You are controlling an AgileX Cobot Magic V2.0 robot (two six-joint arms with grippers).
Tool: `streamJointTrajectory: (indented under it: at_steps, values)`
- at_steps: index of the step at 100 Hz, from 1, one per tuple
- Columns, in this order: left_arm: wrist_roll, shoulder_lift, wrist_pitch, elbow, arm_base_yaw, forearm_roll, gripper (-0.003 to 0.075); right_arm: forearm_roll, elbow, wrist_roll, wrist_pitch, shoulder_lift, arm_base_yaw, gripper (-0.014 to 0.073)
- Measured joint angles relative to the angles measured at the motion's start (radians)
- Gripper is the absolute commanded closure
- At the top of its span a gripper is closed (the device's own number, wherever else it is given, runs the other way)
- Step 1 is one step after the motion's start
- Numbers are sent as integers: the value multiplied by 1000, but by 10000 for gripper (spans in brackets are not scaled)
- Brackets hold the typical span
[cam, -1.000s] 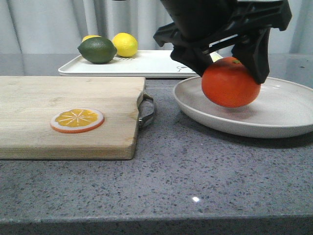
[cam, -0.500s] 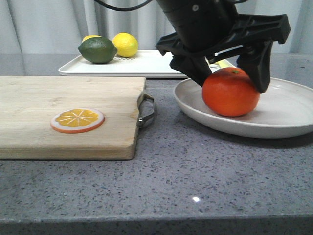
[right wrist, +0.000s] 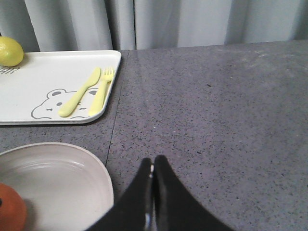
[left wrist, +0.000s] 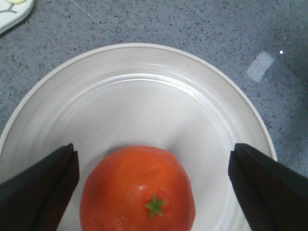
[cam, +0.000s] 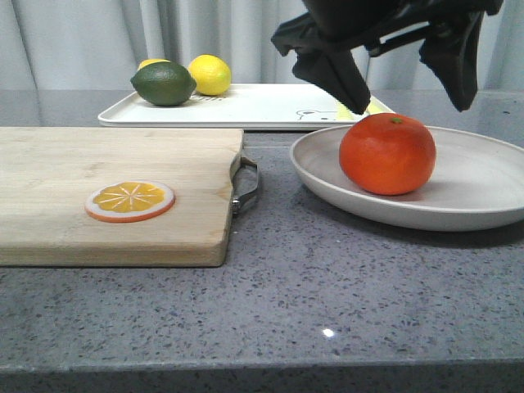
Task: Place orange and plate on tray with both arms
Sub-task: 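Open the left gripper to release the orange and withdraw upward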
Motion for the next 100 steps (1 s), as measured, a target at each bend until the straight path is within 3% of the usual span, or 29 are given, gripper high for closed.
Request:
streamJointTrajectory:
  at_steps: [17,32,63,86,100]
  values:
    - [0,-52,13,0,6,9,407,0,0,0,0,0,0,652]
    - [0,-112,13,45,40,9,498,0,0,0,9,0,0,652]
    - [0,-324,3,259,130,17,592,0,0,0,95,0,0,652]
    - [0,-542,-84,484,172,17,741,0,-26,0,161,4,0,652]
    - [0,-682,-127,619,199,19,739,0,-73,0,226,37,4,650]
